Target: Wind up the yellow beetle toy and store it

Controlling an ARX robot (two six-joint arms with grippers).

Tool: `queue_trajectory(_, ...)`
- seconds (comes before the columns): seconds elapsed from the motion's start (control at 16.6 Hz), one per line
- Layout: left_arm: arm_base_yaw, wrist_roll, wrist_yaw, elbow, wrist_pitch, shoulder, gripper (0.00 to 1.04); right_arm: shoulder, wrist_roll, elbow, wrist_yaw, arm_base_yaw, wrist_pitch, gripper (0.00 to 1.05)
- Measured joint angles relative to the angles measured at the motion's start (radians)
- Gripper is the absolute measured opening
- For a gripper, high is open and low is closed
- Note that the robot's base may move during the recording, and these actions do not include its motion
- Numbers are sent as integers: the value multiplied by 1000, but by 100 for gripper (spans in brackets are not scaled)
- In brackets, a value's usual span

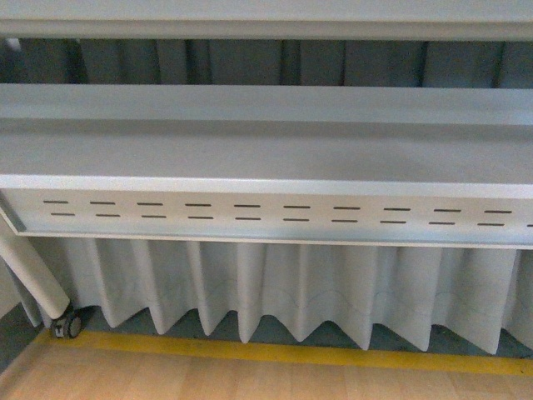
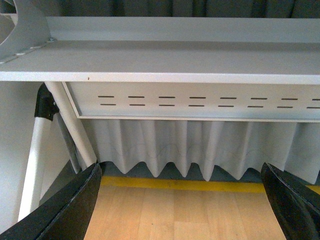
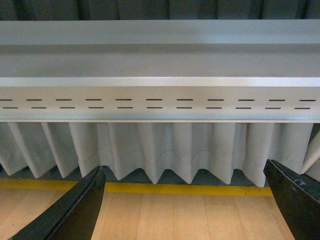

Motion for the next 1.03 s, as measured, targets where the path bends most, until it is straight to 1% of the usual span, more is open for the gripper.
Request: queue_trajectory(1.03, 0, 0, 0, 0, 0, 0, 98, 0, 0, 0, 0, 0, 0, 98)
